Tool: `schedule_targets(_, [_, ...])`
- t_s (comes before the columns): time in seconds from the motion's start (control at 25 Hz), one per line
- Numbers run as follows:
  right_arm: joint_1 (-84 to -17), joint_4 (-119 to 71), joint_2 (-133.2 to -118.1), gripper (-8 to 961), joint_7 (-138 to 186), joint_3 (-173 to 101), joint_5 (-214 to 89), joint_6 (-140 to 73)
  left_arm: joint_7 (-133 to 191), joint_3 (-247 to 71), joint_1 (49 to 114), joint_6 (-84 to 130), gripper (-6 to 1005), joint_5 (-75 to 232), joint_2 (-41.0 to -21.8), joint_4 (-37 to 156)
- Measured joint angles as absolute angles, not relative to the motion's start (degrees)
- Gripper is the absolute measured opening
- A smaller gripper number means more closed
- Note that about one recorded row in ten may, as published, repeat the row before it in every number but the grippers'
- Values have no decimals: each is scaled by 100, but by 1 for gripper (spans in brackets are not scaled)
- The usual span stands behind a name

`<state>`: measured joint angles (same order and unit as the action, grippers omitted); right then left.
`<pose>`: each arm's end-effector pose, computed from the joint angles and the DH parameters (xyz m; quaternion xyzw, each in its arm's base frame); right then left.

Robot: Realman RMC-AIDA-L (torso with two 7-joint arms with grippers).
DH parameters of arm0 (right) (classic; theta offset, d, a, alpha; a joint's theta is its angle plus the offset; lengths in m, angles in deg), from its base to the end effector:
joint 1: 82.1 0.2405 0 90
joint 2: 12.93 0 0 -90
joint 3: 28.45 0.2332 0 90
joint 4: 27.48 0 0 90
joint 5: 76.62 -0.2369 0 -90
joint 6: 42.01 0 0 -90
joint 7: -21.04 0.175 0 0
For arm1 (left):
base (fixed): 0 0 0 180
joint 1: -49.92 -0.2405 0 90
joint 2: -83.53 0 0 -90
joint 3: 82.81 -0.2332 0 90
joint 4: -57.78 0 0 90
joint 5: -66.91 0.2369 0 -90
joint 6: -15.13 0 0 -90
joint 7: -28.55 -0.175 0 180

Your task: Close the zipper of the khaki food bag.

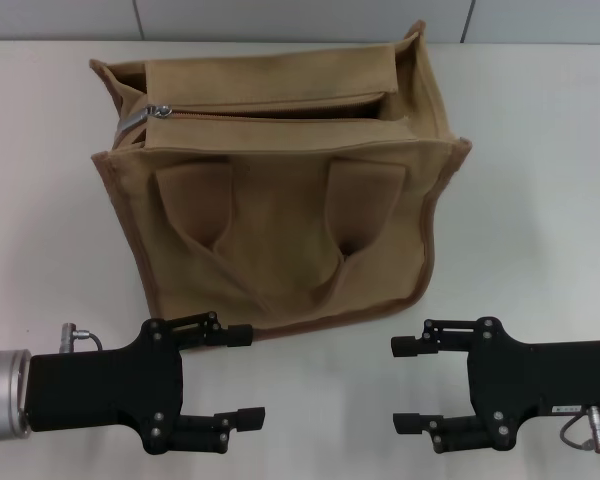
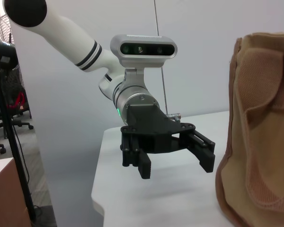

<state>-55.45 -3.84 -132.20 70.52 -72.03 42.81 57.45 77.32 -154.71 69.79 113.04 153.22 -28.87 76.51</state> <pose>0.2629 0.2582 -0.0701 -0.9627 0.0574 0.2642 0.0093 -0.2810 0.2384 -0.0532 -0.9449 -0.1024 -0.3087 0.0379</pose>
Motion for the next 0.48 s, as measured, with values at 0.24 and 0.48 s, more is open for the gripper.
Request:
schedule_targets(0.24, [-5519,-384,-13220,729,7052,-7213,4281,5709,7733,-15463,6979,11294,822,15322,-2888,7651])
schedule_targets(0.48, [-5513,-384,-13220,730,7052,-7212,4281,5697,7733,-15454,6962,11313,816,15322,-2890,7693])
